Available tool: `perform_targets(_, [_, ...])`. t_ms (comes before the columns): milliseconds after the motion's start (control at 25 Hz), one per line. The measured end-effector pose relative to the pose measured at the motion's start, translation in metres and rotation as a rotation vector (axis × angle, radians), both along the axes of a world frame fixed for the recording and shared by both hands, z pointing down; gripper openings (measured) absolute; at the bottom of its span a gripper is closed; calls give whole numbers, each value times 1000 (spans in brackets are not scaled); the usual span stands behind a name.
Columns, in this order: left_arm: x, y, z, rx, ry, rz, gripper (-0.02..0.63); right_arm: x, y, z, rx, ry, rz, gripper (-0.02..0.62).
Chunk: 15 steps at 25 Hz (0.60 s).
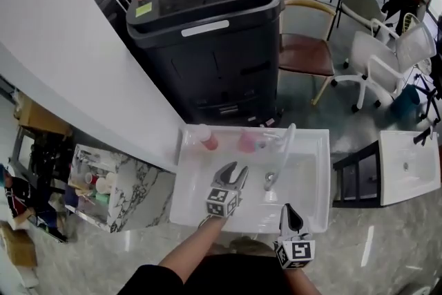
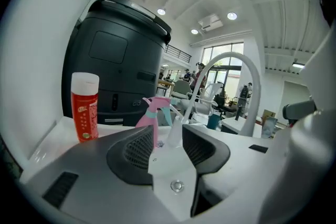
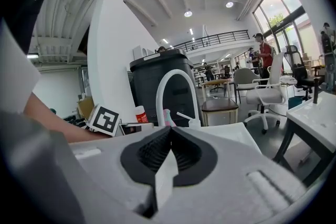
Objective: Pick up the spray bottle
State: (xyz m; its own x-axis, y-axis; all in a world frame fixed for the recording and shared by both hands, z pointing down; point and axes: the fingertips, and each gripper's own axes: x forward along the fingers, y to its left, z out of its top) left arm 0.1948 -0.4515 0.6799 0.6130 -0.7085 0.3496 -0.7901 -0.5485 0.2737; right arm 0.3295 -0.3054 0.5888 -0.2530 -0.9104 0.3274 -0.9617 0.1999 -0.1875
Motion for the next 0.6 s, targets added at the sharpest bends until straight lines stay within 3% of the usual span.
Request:
perform_targets(240, [3, -44, 34, -7, -99, 21, 325, 24, -10, 21, -57, 17, 8, -2])
perform_targets(600, [21, -94, 81, -15, -154, 45, 371, 44, -34, 49, -109, 26, 16, -2])
